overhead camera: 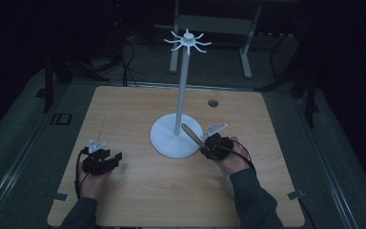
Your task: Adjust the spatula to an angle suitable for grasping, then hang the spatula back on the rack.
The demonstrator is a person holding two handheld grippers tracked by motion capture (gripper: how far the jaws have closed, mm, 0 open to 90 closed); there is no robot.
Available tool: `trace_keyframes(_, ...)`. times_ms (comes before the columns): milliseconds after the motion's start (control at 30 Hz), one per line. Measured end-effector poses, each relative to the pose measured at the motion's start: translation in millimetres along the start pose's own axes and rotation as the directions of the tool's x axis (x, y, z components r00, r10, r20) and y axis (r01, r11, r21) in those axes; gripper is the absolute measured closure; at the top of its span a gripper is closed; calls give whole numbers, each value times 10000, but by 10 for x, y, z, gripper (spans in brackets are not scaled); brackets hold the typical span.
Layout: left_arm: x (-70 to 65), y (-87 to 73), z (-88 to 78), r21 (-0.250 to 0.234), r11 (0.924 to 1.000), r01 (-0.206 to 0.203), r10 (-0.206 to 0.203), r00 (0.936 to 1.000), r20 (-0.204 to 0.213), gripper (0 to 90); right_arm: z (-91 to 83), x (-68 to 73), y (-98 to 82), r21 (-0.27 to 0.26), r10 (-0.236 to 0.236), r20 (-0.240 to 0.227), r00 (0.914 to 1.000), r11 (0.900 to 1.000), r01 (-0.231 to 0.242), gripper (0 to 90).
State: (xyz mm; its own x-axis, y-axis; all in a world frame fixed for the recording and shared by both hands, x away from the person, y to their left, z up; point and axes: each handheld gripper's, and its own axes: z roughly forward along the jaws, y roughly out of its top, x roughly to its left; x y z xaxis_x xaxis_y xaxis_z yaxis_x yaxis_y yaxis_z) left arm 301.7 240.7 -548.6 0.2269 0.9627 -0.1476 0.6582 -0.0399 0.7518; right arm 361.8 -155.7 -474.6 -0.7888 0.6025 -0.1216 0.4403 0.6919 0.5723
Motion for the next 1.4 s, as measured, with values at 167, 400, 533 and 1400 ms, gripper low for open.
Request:
trace_keyframes(167, -4, -1, 1, -13, 10000, 14, -14, 10000, -10, 462, -83, -45, -42, -434, 259, 69, 9996, 9987, -256, 756)
trace_keyframes(400, -11, 1, 6, 5, 10000, -17, 17, 10000, -15, 461, -198, -67, -71, -828, 412, 231, 9989, 9958, -392, 756)
trace_keyframes(533, -6, -1, 1, -11, 10000, -1, 0, 10000, -20, 461, -267, -93, -86, -1195, 530, 367, 9979, 9917, -483, 756)
trace_keyframes(1400, -10, -2, -2, -36, 10000, 17, -17, 10000, -37, 461, -681, -92, 118, -3761, 840, 924, 9922, 9255, -434, 756)
